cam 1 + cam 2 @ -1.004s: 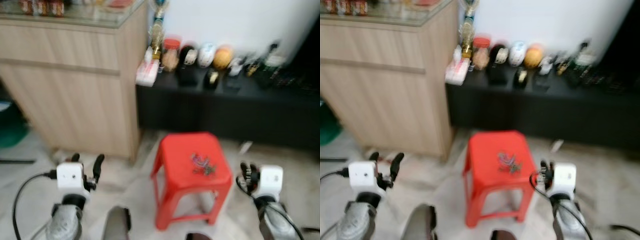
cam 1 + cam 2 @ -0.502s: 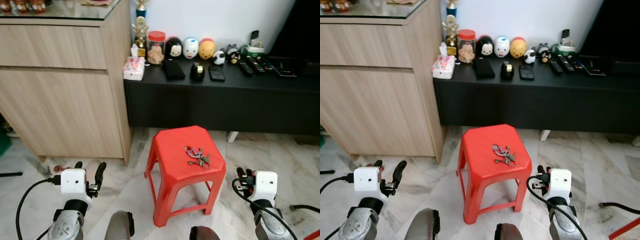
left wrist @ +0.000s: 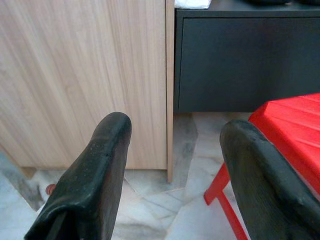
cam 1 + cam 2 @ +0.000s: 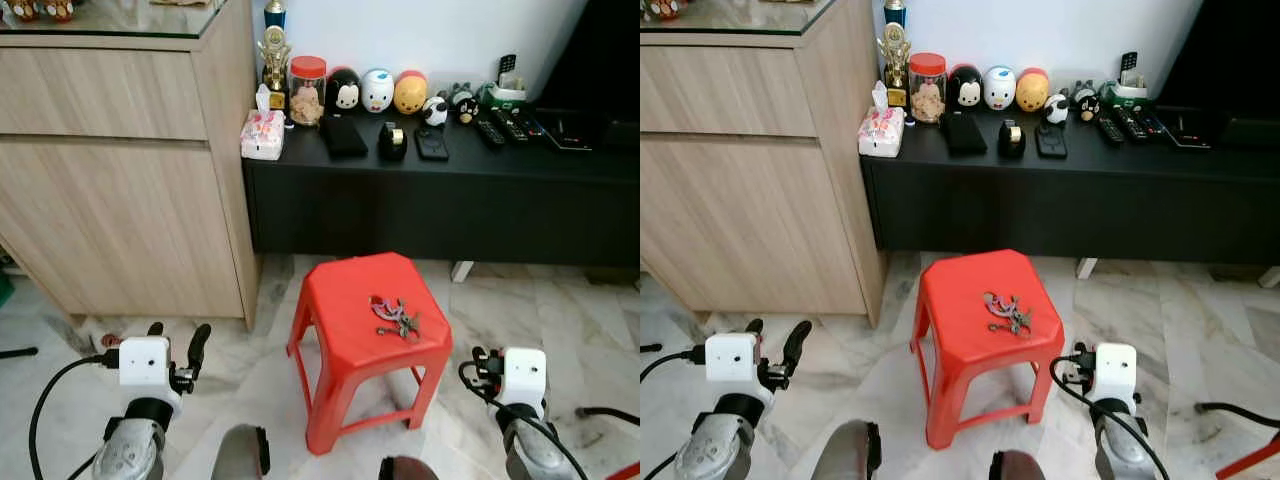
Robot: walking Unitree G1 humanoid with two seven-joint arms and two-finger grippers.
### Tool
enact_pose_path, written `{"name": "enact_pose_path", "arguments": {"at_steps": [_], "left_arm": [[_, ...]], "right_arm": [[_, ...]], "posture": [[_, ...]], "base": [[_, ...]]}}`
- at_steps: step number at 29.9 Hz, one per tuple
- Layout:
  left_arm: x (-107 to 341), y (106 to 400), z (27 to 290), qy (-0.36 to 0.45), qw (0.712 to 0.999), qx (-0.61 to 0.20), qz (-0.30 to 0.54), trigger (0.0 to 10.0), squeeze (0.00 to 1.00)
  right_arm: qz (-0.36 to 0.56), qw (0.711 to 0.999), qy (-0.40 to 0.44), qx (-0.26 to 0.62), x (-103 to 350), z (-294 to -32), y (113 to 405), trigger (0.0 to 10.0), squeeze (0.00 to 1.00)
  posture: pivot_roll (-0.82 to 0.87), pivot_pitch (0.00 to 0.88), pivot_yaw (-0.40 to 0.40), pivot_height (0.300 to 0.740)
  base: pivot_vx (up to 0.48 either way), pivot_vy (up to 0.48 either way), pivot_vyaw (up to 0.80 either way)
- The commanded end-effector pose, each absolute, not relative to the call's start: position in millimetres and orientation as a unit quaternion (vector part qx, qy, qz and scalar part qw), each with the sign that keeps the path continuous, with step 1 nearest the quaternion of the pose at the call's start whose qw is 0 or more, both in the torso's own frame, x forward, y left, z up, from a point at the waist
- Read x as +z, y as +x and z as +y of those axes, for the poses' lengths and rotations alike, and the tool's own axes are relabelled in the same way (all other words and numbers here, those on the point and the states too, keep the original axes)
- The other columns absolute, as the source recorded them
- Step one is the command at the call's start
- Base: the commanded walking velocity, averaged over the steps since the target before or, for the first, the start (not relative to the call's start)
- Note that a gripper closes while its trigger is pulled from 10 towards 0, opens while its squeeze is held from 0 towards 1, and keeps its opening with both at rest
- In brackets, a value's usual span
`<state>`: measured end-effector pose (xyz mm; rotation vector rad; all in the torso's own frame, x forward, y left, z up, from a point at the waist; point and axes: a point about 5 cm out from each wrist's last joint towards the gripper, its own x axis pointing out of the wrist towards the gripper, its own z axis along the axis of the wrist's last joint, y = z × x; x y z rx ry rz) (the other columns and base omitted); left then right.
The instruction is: Hang keys on a hook
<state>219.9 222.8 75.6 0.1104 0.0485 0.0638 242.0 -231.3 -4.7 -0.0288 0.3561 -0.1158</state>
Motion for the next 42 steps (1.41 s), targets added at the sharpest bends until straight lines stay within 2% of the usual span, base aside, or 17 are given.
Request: {"name": "enact_pose_path", "arguments": {"at_steps": [1, 13, 16, 22, 34, 37, 42], "left_arm": [[76, 223, 223, 0.052, 0.998, 0.03, 0.027, 10.0, 0.0], [77, 226, 222, 0.05, 0.998, 0.029, 0.022, 10.0, 0.0], [77, 228, 221, 0.049, 0.998, 0.028, 0.021, 10.0, 0.0], [76, 228, 220, 0.048, 0.998, 0.027, 0.021, 10.0, 0.0], [76, 230, 219, 0.046, 0.998, 0.026, 0.018, 10.0, 0.0], [76, 230, 219, 0.045, 0.999, 0.026, 0.016, 10.0, 0.0], [75, 230, 218, 0.044, 0.999, 0.025, 0.015, 10.0, 0.0]], "right_arm": [[0.184, 0.98, -0.014, -0.072, -8, -241, 237, 10.0, 0.0], [0.222, 0.972, -0.012, -0.077, -21, -253, 235, 10.0, 0.0], [0.22, 0.973, -0.021, -0.063, -19, -252, 238, 10.0, 0.0], [0.221, 0.973, -0.02, -0.059, -20, -250, 239, 10.0, 0.0], [0.225, 0.973, -0.019, -0.037, -23, -246, 236, 10.0, 0.0], [0.225, 0.974, -0.02, -0.032, -23, -245, 237, 10.0, 0.0], [0.258, 0.966, -0.015, 0.011, -30, -236, 236, 10.0, 0.0]], "posture": [[0.03, 0.049, -0.075, 0.623], [0.03, 0.048, -0.075, 0.623], [0.03, 0.047, -0.075, 0.623], [0.03, 0.049, -0.075, 0.623], [0.02, 0.046, -0.075, 0.623], [0.02, 0.046, -0.075, 0.623], [0.02, 0.05, -0.074, 0.623]], "base": [[0.289, 0.0, 0.0], [0.299, 0.0, 0.0], [0.303, 0.0, 0.0], [0.304, 0.0, 0.76], [0.302, 0.0, 0.0], [0.266, 0.0, 0.8], [0.0, 0.0, 0.16]]}}
